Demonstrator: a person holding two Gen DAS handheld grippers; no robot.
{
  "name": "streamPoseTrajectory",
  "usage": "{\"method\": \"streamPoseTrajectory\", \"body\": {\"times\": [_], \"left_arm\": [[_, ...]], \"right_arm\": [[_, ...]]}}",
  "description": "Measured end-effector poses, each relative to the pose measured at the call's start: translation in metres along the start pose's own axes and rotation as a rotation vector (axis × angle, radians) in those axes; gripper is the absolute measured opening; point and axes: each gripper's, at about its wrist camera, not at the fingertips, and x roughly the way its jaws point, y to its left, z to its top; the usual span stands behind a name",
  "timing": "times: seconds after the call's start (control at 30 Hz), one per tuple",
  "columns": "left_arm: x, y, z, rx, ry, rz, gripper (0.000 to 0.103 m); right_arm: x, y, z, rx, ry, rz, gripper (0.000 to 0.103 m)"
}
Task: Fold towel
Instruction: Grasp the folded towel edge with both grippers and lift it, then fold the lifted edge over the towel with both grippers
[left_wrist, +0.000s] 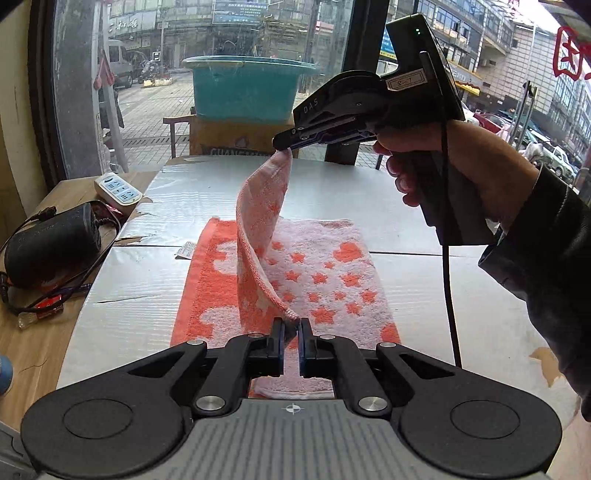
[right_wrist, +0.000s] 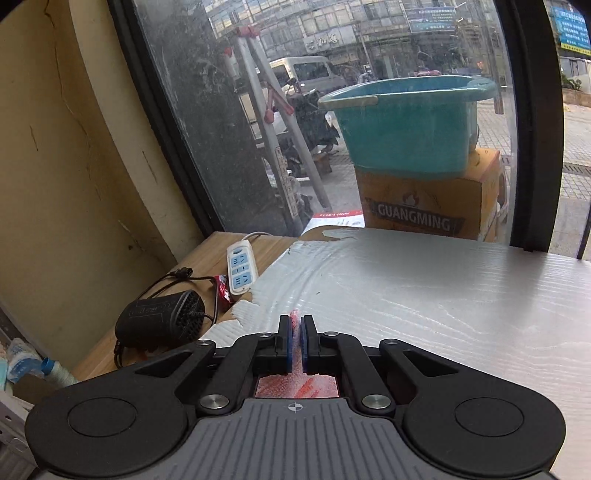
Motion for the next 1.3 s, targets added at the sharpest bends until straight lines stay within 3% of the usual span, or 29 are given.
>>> {"method": "streamPoseTrajectory", "body": {"times": [0.37,0.5,0.6,0.77,1.17,1.3], "left_arm": [[0.013,-0.171,0.008,0.266,-0.050,-0.328,0.007],[0.024,-0.214,0.003,0.334,-0.056,-0.374,0.007],[0.033,-0.224,0.003,0.341,-0.049,-0.374,0.007],[0.033,-0.195,0.007,0.279,-0.045,-0.316,0.007],[0.009,-0.032,-0.004,0.057,-0.087,-0.080,0.007],[0.014,0.004,-0.015,0.009,-0.047,-0.046,0.007]], "right_arm": [[-0.178,-0.106,-0.038,0.128,-0.162,-0.183,0.005],[-0.215,-0.135,-0.048,0.159,-0.182,-0.256,0.005],[-0.221,-0.147,-0.050,0.176,-0.175,-0.275,0.005],[-0.201,-0.139,-0.049,0.163,-0.144,-0.242,0.005],[-0.105,-0.055,-0.034,0.075,-0.070,-0.086,0.005],[-0.062,-0.031,-0.031,0.056,-0.021,-0.066,0.005]]}}
